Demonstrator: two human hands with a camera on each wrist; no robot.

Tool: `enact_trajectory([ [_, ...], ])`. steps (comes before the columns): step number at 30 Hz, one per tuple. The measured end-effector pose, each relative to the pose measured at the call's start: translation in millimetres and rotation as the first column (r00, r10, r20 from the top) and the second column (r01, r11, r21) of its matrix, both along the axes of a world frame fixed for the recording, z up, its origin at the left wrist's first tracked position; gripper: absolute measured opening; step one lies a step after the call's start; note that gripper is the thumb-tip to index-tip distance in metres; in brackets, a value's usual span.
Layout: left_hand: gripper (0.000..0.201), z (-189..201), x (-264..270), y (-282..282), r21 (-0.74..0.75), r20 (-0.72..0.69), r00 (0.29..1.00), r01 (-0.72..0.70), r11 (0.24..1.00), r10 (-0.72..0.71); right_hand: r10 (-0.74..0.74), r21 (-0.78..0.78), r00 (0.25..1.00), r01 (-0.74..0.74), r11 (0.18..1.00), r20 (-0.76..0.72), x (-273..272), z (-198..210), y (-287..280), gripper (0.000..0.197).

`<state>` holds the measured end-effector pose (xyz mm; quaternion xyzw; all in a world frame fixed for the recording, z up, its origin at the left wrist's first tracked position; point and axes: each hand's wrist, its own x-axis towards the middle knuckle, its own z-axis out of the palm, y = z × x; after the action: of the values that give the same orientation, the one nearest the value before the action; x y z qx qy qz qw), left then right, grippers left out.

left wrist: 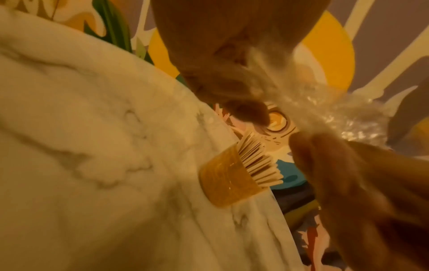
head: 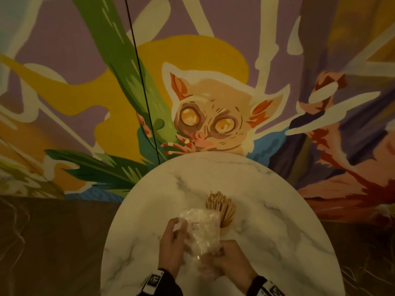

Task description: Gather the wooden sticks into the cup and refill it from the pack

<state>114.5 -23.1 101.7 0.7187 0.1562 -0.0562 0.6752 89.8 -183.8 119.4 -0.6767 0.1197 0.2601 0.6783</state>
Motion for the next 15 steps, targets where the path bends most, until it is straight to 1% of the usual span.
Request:
enact_trajectory([
  [2, 0.015, -9, -10, 1, -0.022, -0.048, 0.995, 0.085, 0.996, -0.086, -0.1, -0.002, 0.994, 0.1, 0.995, 0.032, 5, -3, -2, 0.01],
  [3, 0.017, -14, -14, 2, -0.029, -0.046, 0.992, 0.118, 0.993, -0.119, -0.099, 0.0, 0.995, 0.099, 0.995, 0.026, 6, -7, -3, 0.012],
  [4, 0.017, -18, -15, 7, -0.021, -0.045, 0.992, 0.119, 0.993, -0.12, -0.063, 0.011, 0.998, 0.063, 0.998, -0.011, 4, -11, -2, 0.015],
  [6, 0.016, -25, -9, 23, -0.005, -0.044, 0.999, 0.026, 1.0, -0.026, 0.056, 0.016, 0.99, -0.055, 0.998, -0.127, -5, -23, -3, 0.016],
  [8, 0.018, -33, 4, 44, 0.034, -0.051, 0.994, -0.092, 0.995, 0.094, 0.149, -0.016, 0.964, -0.156, 0.988, -0.221, -15, -38, -10, 0.01],
  [9, 0.02, -38, 10, 53, 0.05, -0.077, 0.989, -0.12, 0.991, 0.124, 0.158, -0.051, 0.952, -0.177, 0.983, -0.26, -22, -47, -18, 0.007],
  [10, 0.024, -42, 15, 60, 0.067, -0.124, 0.984, -0.119, 0.991, 0.126, 0.145, -0.105, 0.944, -0.184, 0.977, -0.297, -29, -58, -28, 0.006],
  [11, 0.029, -52, 22, 67, 0.083, -0.185, 0.976, -0.102, 0.991, 0.116, 0.123, -0.178, 0.941, -0.186, 0.966, -0.316, -36, -69, -40, 0.007],
  [13, 0.047, -72, 28, 79, 0.15, -0.333, 0.939, -0.041, 0.988, 0.089, 0.084, -0.355, 0.938, -0.208, 0.912, -0.335, -57, -90, -65, 0.013],
  [14, 0.06, -79, 27, 85, 0.25, -0.393, 0.917, 0.031, 0.968, 0.072, 0.054, -0.439, 0.945, -0.199, 0.876, -0.322, -68, -97, -79, 0.018],
  [15, 0.072, -87, 23, 91, 0.38, -0.432, 0.901, 0.128, 0.916, 0.053, 0.019, -0.498, 0.95, -0.181, 0.848, -0.312, -80, -103, -93, 0.023],
])
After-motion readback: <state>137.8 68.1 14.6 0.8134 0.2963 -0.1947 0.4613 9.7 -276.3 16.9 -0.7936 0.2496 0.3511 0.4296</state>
